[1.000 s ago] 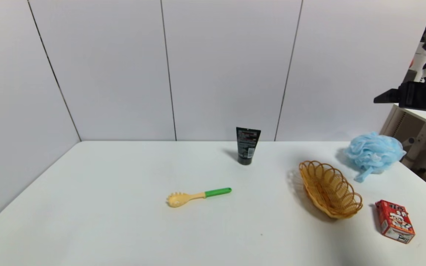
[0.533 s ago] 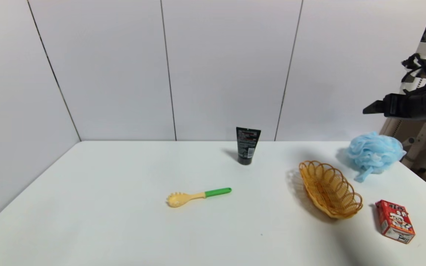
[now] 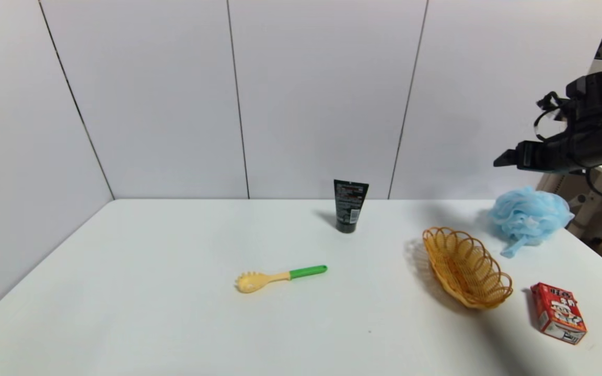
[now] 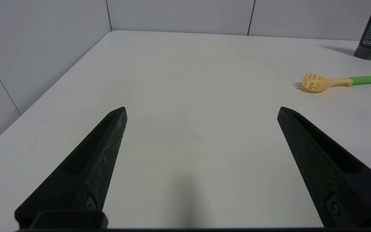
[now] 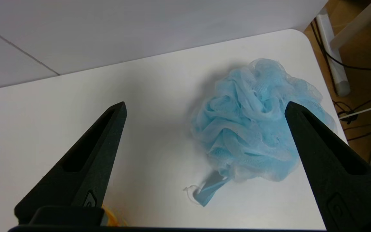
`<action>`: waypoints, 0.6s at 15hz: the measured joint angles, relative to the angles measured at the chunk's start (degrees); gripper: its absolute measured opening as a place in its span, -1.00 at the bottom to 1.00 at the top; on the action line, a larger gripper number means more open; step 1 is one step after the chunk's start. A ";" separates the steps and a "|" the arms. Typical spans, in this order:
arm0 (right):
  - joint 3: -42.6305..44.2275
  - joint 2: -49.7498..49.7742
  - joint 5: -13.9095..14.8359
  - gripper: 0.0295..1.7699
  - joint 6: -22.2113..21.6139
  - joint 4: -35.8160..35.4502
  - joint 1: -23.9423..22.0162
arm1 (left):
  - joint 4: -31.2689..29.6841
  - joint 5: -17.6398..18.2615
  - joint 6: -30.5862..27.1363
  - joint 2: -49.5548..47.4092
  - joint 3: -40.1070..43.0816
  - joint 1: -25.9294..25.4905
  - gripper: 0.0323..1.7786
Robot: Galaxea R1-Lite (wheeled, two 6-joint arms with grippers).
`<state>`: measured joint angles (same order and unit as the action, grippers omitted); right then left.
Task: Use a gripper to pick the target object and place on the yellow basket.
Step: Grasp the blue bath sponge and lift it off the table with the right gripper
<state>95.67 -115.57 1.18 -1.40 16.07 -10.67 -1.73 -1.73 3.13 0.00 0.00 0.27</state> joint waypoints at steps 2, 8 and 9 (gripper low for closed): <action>2.91 -3.10 3.72 0.91 -0.07 0.13 -0.02 | 0.00 0.00 0.00 0.00 0.00 0.00 0.90; 5.27 -6.35 9.20 0.91 -0.60 8.68 -0.62 | 0.00 0.00 0.00 0.00 0.00 0.00 0.90; 5.35 -6.51 9.68 0.91 -0.60 8.70 -0.99 | 0.00 0.02 -0.05 0.00 0.00 0.00 0.90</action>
<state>101.02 -122.08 10.86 -2.00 24.77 -11.65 -1.73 -1.71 3.08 0.00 0.00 0.27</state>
